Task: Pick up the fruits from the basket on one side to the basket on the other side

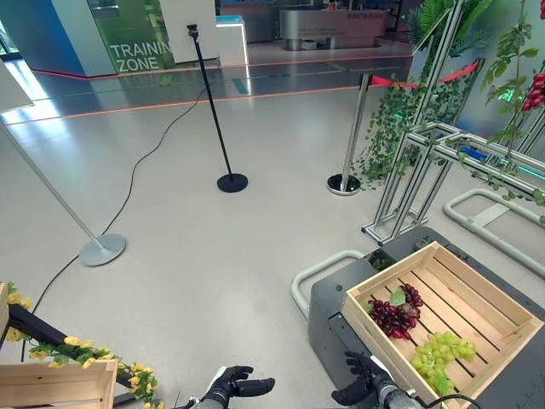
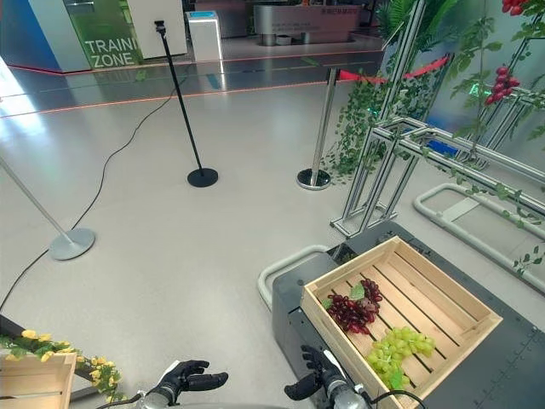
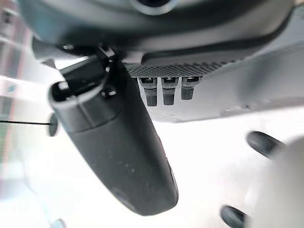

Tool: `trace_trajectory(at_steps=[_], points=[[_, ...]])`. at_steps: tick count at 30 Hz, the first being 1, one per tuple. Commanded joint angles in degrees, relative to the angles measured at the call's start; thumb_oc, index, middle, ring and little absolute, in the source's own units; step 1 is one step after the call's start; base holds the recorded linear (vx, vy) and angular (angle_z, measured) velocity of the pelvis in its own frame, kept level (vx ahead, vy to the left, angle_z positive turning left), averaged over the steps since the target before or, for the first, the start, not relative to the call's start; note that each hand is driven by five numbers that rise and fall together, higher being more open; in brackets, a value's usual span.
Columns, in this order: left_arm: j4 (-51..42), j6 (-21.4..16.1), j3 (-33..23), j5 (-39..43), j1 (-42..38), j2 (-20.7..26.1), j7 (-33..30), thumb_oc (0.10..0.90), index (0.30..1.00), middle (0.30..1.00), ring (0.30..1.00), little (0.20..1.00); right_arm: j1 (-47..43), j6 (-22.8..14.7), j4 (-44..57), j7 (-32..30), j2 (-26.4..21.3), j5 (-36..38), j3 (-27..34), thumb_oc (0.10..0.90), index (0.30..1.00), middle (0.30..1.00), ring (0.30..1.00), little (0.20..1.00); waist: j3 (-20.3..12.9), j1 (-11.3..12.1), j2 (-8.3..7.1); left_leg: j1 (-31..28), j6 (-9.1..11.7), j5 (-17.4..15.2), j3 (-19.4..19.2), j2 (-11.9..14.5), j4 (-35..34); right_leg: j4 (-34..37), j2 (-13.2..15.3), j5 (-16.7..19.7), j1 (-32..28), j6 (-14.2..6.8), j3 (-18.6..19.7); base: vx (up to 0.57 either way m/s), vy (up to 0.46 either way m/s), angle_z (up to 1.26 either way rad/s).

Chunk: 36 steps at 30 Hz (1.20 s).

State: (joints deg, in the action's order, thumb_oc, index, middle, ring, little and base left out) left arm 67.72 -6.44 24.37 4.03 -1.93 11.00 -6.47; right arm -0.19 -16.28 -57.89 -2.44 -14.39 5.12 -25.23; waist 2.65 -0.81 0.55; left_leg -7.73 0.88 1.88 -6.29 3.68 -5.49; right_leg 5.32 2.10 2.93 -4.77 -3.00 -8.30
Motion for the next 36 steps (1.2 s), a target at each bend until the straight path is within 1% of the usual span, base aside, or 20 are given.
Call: trace_trajectory(at_steps=[1, 2, 3, 4, 5, 6, 8, 9, 10, 15, 17, 18, 20, 21, 22, 24, 28, 30, 33, 36], points=[[0.5, -0.9, 2.1, -2.7, 0.0, 0.7, -1.5, 0.800, 0.900, 0.900, 0.900, 0.900, -5.8, -8.5, 15.9, -6.1, -2.1, 3.9, 1.5, 0.800, 0.900, 0.900, 0.900, 0.900, 3.5, -0.7, -2.51, -1.1, -1.7, -2.7, -0.2, -3.0, 0.5, -0.4, 1.6, 1.1, -2.0, -1.8, 1.2, -0.03, -0.019, -0.04], [-0.1, -1.0, 1.6, -3.1, 0.7, 1.0, -1.6, 0.800, 0.900, 0.900, 0.900, 0.900, -4.7, -10.0, 21.5, -8.3, -3.1, 2.6, 2.4, 0.800, 0.900, 0.900, 0.900, 0.900, 3.5, -1.2, -2.44, -0.8, -1.7, -2.7, -0.5, -2.9, 0.5, -0.4, 1.5, 1.2, -1.6, -1.9, 1.4, 0.00, 0.000, 0.00], [-0.3, -1.0, 1.4, -3.2, 0.9, 1.1, -1.6, 0.800, 0.900, 0.900, 0.900, 0.900, -4.3, -10.2, 24.6, -8.9, -3.8, 2.7, 2.8, 0.800, 0.900, 0.900, 0.900, 0.900, 3.6, -1.5, -2.41, -0.8, -1.7, -2.8, -0.7, -2.9, 0.5, -0.4, 1.5, 1.2, -1.4, -1.9, 1.5, 0.00, 0.000, 0.00], [-0.9, -1.4, 0.9, -3.5, 1.6, 1.5, -1.8, 0.800, 0.900, 0.900, 0.900, 0.900, -3.3, -11.9, 31.1, -11.8, -5.3, 3.8, 4.2, 0.800, 0.900, 0.900, 0.900, 0.900, 3.7, -2.1, -2.38, -0.7, -1.7, -2.9, -1.3, -2.8, 0.5, -0.4, 1.5, 1.3, -1.1, -2.1, 1.7, 0.01, -0.015, -0.04], [-1.0, -1.6, 0.8, -3.7, 1.9, 1.5, -1.9, 0.800, 0.900, 0.900, 0.900, 0.900, -3.1, -11.9, 32.6, -12.2, -5.6, 3.9, 4.8, 0.800, 0.900, 0.900, 0.900, 0.900, 3.7, -2.3, -2.39, -0.7, -1.7, -2.9, -1.4, -2.8, 0.5, -0.4, 1.5, 1.3, -1.0, -2.1, 1.8, 0.02, -0.024, -0.09], [-1.3, -2.0, 0.2, -4.2, 2.4, 1.8, -2.4, 0.800, 0.900, 0.900, 0.900, 0.900, -2.3, -13.5, 37.0, -14.0, -6.6, 3.9, 7.2, 0.800, 0.900, 0.900, 0.900, 0.900, 3.8, -2.8, -2.37, -0.7, -1.7, -3.0, -2.1, -2.7, 0.5, -0.4, 1.5, 1.3, -0.8, -2.3, 2.1, 0.02, -0.015, -0.10], [-1.4, -2.4, -0.1, -4.8, 2.6, 2.0, -2.8, 0.800, 0.900, 0.900, 0.900, 0.900, -2.2, -14.7, 39.1, -15.6, -7.1, 2.9, 8.7, 0.800, 0.900, 0.900, 0.900, 0.900, 4.0, -3.0, -2.34, -0.7, -1.7, -3.0, -2.4, -2.6, 0.5, -0.5, 1.6, 1.3, -0.6, -2.3, 2.2, 0.03, -0.016, -0.13], [-1.5, -2.8, -0.3, -5.6, 2.9, 2.2, -3.7, 0.800, 0.900, 0.900, 0.900, 0.900, -2.1, -15.6, 41.1, -17.8, -7.7, 1.8, 10.1, 0.800, 0.900, 0.900, 0.900, 0.900, 4.1, -3.2, -2.36, -0.7, -1.8, -3.0, -2.8, -2.5, 0.5, -0.6, 1.6, 1.3, -0.4, -2.4, 2.4, 0.04, -0.021, -0.13], [-1.9, -2.9, -0.6, -6.0, 3.1, 2.5, -4.3, 0.800, 0.900, 0.900, 0.900, 0.900, -2.1, -15.5, 43.5, -19.0, -8.5, 1.6, 11.8, 0.800, 0.900, 0.900, 0.900, 0.900, 4.4, -3.3, -2.38, -0.6, -1.9, -2.9, -3.3, -2.5, 0.5, -0.8, 1.7, 1.3, -0.1, -2.5, 2.5, 0.03, -0.026, -0.08], [-2.8, -3.9, -1.1, -6.1, 2.7, 3.7, -4.5, 0.800, 0.900, 0.900, 0.900, 0.900, -3.4, -16.4, 44.4, -21.6, -12.8, 0.1, 18.3, 0.800, 0.900, 0.900, 0.900, 0.900, 5.9, -3.4, -2.94, 0.9, -2.3, -3.2, -4.8, -2.1, 2.0, -3.2, 2.0, 1.0, 2.4, -2.6, 2.6, -0.01, -0.031, -0.10], [-3.3, -4.8, -1.3, -6.1, 2.6, 4.1, -4.6, 0.800, 0.900, 0.900, 0.900, 0.900, -4.6, -16.0, 43.3, -22.1, -15.7, -0.8, 21.2, 0.800, 0.900, 0.900, 0.900, 0.900, 7.2, -3.2, -3.39, 2.4, -2.5, -4.0, -5.3, -2.0, 5.2, -5.8, 2.2, 0.5, 3.8, -2.6, 2.5, -0.03, -0.056, -0.16], [-3.7, -5.1, -1.4, -6.0, 2.4, 4.5, -4.7, 0.800, 0.900, 0.900, 0.900, 0.900, -5.0, -15.9, 42.8, -23.6, -17.2, -3.2, 22.3, 0.800, 0.900, 0.900, 0.900, 0.900, 8.1, -3.1, -3.68, 3.4, -2.5, -4.5, -5.6, -1.9, 7.1, -7.1, 2.4, 0.3, 4.4, -2.5, 2.3, -0.04, -0.078, -0.15], [-4.1, -5.2, -1.3, -5.5, 1.9, 4.9, -4.9, 0.800, 0.900, 0.900, 0.900, 0.900, -5.8, -15.2, 42.3, -25.7, -19.1, -5.9, 22.9, 0.800, 0.900, 0.900, 0.900, 0.900, 9.1, -2.9, -3.98, 5.0, -2.6, -5.0, -5.8, -1.8, 9.5, -8.4, 2.6, 0.0, 5.3, -2.5, 2.0, -0.07, -0.056, -0.07], [-4.4, -5.3, -1.3, -5.0, 1.3, 5.2, -5.1, 0.800, 0.900, 0.900, 0.900, 0.900, -6.6, -14.5, 42.0, -26.9, -20.6, -7.4, 23.1, 0.800, 0.900, 0.900, 0.900, 0.900, 10.1, -2.8, -4.15, 6.3, -2.6, -5.3, -5.9, -1.7, 11.2, -9.7, 2.7, -0.3, 6.1, -2.4, 1.7, -0.18, -0.071, -0.01], [-5.2, -5.3, -1.3, -4.1, 0.2, 6.0, -5.2, 0.800, 0.900, 0.900, 0.900, 0.900, -8.1, -13.1, 41.6, -28.4, -23.0, -8.8, 23.4, 0.800, 0.900, 0.900, 0.900, 0.900, 12.1, -2.6, -4.42, 8.7, -2.6, -5.9, -5.8, -1.6, 14.2, -12.3, 2.9, -1.1, 7.7, -2.2, 1.3, -0.21, -0.081, -0.02], [-6.0, -5.2, -1.2, -3.3, -0.7, 6.7, -5.0, 0.800, 0.900, 0.900, 0.900, 0.900, -9.7, -11.7, 41.0, -29.4, -24.8, -10.3, 23.3, 0.800, 0.900, 0.900, 0.900, 0.900, 13.4, -2.3, -4.62, 10.6, -2.6, -6.4, -5.6, -1.6, 16.4, -13.8, 3.0, -1.5, 8.9, -2.1, 0.9, -0.17, -0.061, 0.00], [-7.1, -5.8, -0.7, 0.0, -3.2, 8.3, -5.6, 0.800, 0.900, 0.900, 0.900, 0.900, -16.1, -5.5, 38.1, -33.3, -30.9, -16.2, 20.8, 0.800, 0.900, 0.900, 0.900, 0.900, 17.3, -1.7, -5.11, 17.6, -2.7, -8.3, -4.1, -1.6, 24.2, -19.7, 3.7, -2.9, 14.2, -1.3, -0.1, -0.17, -0.049, 0.05], [-7.9, -6.4, 0.0, 1.1, -3.7, 8.7, -6.1, 0.800, 0.900, 0.900, 0.900, 0.900, -18.9, -3.3, 35.1, -34.2, -34.6, -19.8, 19.0, 0.800, 0.900, 0.900, 0.900, 0.900, 18.7, -1.1, -4.90, 20.6, -2.6, -9.3, -3.3, -1.8, 27.6, -22.3, 4.0, -3.9, 16.4, -0.7, -0.7, -0.14, -0.016, 0.06], [-9.8, -7.1, 1.1, 2.5, -4.7, 9.8, -6.6, 0.800, 0.900, 0.900, 0.900, 0.900, -23.0, -1.5, 30.9, -34.0, -40.3, -20.9, 15.9, 0.800, 0.900, 0.900, 0.900, 0.900, 20.6, -0.3, -4.27, 25.4, -2.8, -10.1, -2.3, -2.3, 31.8, -26.6, 4.6, -5.0, 20.7, 0.1, -1.7, -0.16, 0.003, 0.15], [-11.2, -7.2, 0.9, 5.4, -5.6, 11.1, -7.0, 0.800, 0.900, 0.900, 0.900, 0.900, -26.4, 1.1, 27.0, -29.8, -43.6, -19.4, 12.7, 0.800, 0.900, 0.900, 0.900, 0.900, 21.9, 0.7, -3.61, 29.5, -3.1, -10.7, -1.3, -3.0, 35.3, -31.0, 5.2, -6.5, 24.7, 0.8, -2.2, -0.11, -0.010, 0.15]])
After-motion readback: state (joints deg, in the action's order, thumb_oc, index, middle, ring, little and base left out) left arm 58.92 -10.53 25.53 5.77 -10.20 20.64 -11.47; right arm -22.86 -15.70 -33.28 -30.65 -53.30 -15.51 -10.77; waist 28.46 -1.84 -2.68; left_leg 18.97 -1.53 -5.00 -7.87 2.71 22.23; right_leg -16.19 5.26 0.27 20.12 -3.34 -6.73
